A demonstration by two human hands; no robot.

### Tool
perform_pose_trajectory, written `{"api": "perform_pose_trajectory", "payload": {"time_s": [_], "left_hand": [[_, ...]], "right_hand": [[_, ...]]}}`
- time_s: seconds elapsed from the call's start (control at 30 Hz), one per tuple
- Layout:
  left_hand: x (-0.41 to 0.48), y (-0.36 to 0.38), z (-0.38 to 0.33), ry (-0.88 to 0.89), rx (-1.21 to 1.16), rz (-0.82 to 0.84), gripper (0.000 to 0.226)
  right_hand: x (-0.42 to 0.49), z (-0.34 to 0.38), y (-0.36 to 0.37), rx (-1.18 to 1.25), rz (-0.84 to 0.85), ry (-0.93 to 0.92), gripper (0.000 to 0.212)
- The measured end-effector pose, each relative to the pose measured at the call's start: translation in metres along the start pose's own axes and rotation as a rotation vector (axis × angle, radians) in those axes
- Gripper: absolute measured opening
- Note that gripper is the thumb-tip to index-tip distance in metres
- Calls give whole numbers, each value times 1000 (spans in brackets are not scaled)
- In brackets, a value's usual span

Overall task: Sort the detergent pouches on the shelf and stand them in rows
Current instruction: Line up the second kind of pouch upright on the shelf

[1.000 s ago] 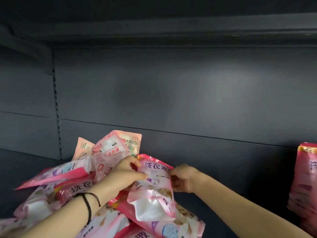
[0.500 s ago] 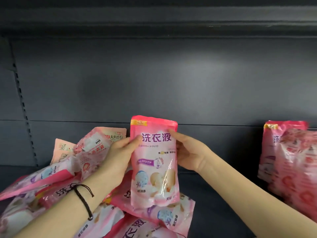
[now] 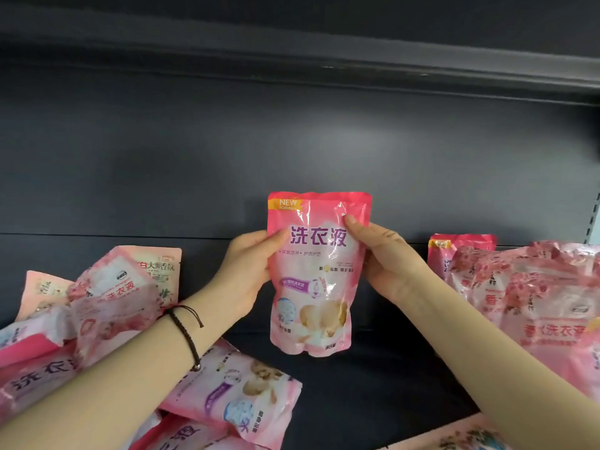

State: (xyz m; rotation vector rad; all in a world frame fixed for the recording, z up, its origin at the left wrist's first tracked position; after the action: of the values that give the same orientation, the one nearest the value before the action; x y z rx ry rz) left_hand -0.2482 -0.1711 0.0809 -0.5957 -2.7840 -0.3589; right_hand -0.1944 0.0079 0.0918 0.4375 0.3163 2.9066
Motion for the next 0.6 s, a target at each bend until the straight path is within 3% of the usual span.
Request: {"api": "perform_pose_trajectory", "payload": {"time_s": [0.1,0.33,0.6], "left_hand": [[14,22,13,-35,67,-1,19],[40,64,55,-148,106,-9,24],[53,68,91,-160,143,-45,19]], "right_hand": [[3,2,-30,-15,-96,-12,15],[18,-28,-84,136,-354,84,10],[19,-61,-108,-123,-515,138,15]]}}
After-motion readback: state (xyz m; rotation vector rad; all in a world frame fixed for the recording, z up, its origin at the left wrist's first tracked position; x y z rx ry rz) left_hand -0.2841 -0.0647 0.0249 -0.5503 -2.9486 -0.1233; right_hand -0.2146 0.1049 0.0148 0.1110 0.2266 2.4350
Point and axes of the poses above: each hand's wrist, its own x-axis towards the middle knuckle, its own y-axis out of the palm, z = x × y, the point moved 8 cm from there along x, towards the middle knuckle, and after that the axes turned 1 degree about z, right-handed, at the moved point
